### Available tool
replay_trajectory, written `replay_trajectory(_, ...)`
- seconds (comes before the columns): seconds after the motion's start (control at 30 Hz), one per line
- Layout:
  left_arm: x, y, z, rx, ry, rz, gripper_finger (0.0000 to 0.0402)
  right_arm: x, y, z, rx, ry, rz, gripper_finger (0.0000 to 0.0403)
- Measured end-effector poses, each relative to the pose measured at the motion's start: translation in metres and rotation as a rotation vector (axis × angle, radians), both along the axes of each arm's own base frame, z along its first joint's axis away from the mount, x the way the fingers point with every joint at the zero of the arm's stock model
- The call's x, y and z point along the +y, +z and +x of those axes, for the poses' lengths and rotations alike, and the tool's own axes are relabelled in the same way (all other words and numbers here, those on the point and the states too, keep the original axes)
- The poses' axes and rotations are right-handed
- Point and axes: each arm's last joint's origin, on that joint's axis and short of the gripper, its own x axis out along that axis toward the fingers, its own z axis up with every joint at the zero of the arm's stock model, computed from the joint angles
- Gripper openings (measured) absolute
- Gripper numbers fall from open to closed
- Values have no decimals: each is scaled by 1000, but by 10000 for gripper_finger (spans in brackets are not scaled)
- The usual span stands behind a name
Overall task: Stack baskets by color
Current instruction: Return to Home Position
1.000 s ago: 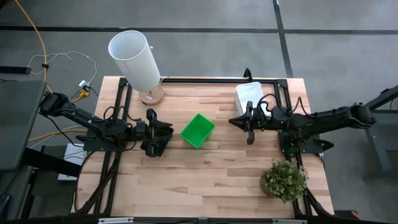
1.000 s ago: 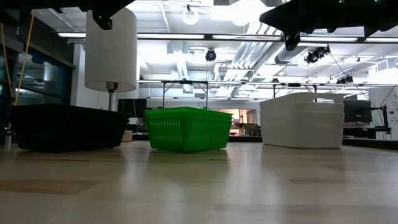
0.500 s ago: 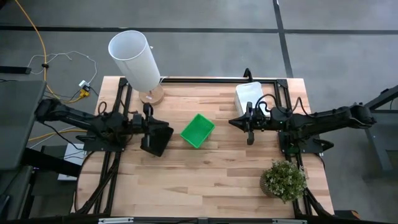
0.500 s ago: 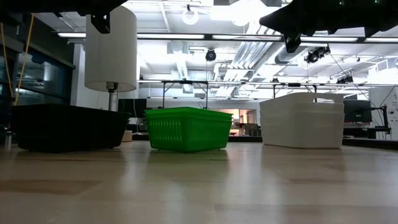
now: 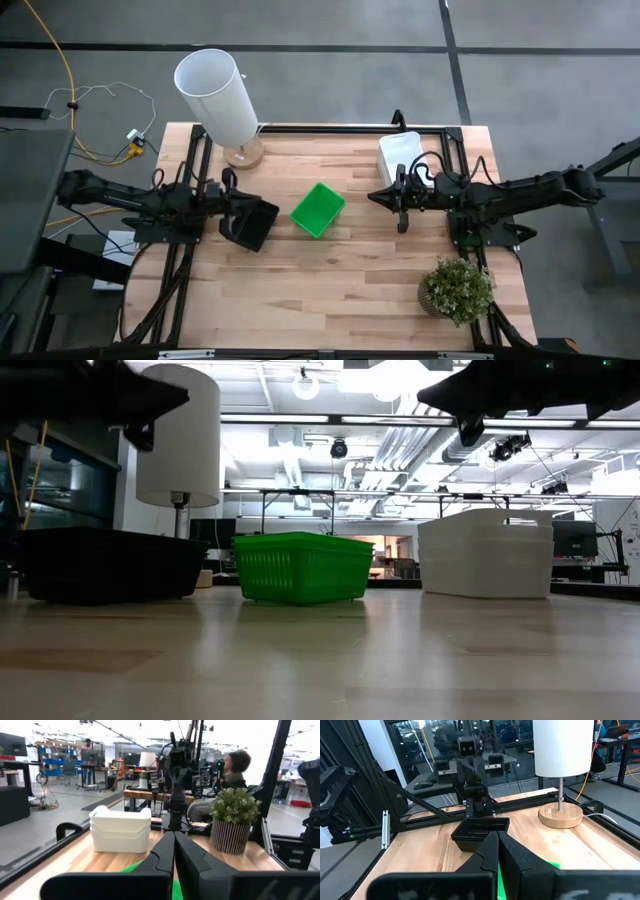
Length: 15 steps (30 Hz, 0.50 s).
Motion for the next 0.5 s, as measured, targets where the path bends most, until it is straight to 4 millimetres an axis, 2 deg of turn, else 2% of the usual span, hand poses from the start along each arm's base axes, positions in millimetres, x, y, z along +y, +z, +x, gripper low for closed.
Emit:
replay_trajectory(0.2,0,-25,-11,-1,-12,-19,0,0,0,0,4,0,0,0)
replay_trajectory(0.5,7,-29,-22,20,-7,-25,0,0,-1,0,5,4,0,0)
